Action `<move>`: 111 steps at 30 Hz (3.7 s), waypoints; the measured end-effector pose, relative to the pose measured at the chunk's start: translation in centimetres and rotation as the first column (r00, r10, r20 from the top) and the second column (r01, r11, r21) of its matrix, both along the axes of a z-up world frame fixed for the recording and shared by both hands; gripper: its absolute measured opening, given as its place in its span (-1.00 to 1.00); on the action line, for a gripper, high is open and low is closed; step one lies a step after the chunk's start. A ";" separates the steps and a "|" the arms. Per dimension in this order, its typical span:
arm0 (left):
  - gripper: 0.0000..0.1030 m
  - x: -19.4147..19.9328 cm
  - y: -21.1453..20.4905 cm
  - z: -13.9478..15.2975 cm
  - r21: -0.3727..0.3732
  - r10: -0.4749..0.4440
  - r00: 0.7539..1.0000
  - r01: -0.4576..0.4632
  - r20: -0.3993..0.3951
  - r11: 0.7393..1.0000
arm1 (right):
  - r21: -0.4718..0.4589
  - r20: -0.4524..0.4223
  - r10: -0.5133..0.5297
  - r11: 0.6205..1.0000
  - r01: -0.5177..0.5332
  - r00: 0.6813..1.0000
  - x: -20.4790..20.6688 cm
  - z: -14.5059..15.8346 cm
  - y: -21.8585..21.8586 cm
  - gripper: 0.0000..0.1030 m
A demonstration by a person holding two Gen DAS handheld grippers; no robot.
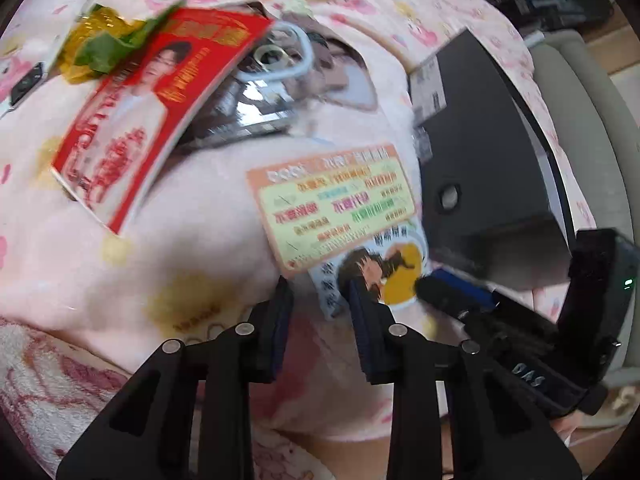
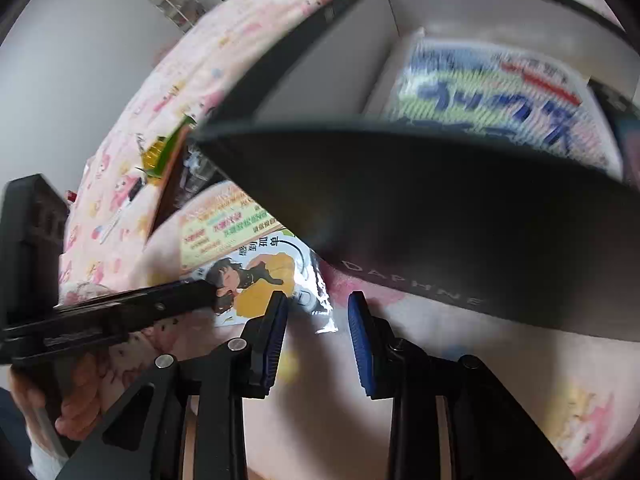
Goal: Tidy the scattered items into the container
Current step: 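Position the left gripper around the babi card and close on it, then lift the babi card with the left gripper and carry it over the black box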
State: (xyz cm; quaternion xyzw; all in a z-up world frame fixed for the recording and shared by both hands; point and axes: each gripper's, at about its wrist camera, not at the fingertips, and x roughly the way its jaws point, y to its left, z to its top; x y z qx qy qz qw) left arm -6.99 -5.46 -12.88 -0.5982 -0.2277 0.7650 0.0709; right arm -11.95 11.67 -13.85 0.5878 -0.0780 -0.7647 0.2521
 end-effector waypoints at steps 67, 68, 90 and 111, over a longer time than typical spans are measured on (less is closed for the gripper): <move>-0.49 -5.7 13.4 14.1 0.067 -0.221 0.910 0.260 -0.351 0.963 | -0.202 -0.315 -0.212 0.967 0.153 0.925 -0.1 14.6 11.9 -0.49; -0.49 -6.2 14.4 13.7 0.068 -0.235 0.911 0.272 -0.338 0.960 | -0.214 -0.294 -0.252 0.958 0.193 0.922 -0.7 14.3 13.3 -0.49; -0.26 -11.9 23.5 5.3 -0.109 -0.293 0.952 0.283 -0.087 0.953 | -0.025 -0.219 -0.593 0.797 0.603 0.775 -1.4 10.2 24.2 -0.46; -0.29 -13.9 28.7 3.3 -0.130 -0.374 0.926 0.377 0.053 0.917 | -0.110 -0.178 -0.683 0.729 0.675 0.709 -2.2 9.8 27.1 -0.46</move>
